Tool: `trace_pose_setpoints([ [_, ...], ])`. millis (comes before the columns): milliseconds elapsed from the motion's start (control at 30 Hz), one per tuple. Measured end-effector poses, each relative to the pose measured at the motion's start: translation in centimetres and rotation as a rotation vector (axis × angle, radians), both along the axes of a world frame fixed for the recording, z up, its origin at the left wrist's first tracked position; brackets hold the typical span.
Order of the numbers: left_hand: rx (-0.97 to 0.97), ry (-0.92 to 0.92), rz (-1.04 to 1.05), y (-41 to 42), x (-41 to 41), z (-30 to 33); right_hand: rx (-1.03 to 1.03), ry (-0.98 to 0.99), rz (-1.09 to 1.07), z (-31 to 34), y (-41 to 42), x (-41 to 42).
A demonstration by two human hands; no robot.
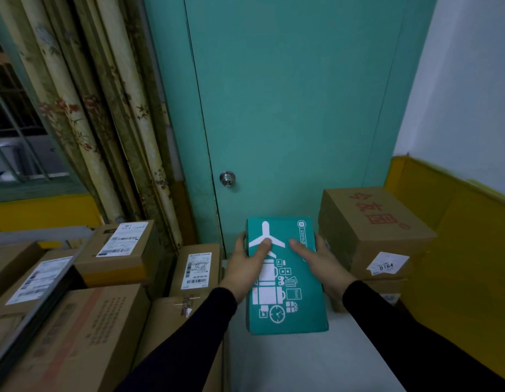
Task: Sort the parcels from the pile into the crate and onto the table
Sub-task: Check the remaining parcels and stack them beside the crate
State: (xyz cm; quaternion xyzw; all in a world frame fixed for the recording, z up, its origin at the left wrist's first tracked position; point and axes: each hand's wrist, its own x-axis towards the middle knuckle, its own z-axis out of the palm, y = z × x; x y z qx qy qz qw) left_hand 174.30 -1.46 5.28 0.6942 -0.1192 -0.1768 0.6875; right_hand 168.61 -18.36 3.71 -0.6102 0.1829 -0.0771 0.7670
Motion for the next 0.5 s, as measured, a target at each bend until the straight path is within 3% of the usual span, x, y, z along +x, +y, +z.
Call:
trace_pose_setpoints([
  [500,0.030,-0.061,-0.034,0.35,0.13,-0.28,-0.007,-0.007,0.002,-1.17,0.34,-0.18],
])
